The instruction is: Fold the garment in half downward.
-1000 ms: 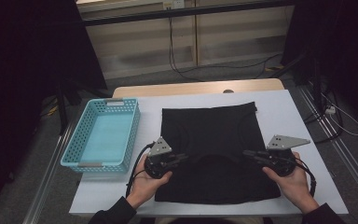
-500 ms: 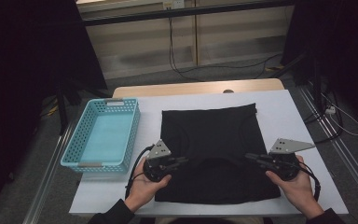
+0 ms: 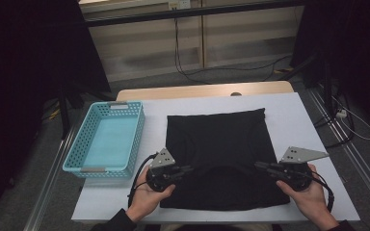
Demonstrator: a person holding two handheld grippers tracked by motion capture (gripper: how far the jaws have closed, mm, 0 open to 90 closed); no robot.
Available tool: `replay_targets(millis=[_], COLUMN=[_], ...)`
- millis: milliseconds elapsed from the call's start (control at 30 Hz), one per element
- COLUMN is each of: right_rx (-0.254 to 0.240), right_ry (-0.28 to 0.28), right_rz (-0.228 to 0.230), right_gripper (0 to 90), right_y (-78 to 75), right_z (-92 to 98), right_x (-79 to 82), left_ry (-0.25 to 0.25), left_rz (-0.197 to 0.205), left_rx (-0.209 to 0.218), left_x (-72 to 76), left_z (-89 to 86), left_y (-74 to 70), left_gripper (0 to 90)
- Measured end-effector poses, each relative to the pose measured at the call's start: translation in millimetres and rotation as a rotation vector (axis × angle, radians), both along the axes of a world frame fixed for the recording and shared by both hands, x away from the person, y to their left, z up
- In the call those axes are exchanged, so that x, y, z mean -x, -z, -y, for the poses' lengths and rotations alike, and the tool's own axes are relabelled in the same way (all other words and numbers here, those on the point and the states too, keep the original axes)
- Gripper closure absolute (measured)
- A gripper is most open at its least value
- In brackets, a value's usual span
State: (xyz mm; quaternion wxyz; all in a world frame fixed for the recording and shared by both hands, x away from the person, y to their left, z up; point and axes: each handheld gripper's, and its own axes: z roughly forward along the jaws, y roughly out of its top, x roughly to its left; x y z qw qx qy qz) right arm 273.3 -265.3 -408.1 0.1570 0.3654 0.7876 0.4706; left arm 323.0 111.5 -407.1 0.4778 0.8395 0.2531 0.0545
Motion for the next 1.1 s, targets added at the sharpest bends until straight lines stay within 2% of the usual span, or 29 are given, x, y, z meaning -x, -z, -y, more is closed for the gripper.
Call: replay_targets(millis=[367,1100], right_rx=[0.003,-0.004], right_ry=[-0.009,-0.020], right_rz=[-0.012,-0.017], right_gripper=[88.6,88.6], right_y=[-0.1,-0.7], right_z=[0.5,2.8], right_x=[7.3,31.4], left_ry=[0.014,0.055], left_rz=[-0.008,-0.025], left_rx=[0.002,-0.027], left_x=[7.7,27.3], left_z=[-0.1,-2.5], left_y=[-0.4,1.6], left_gripper=[86.3,86.8])
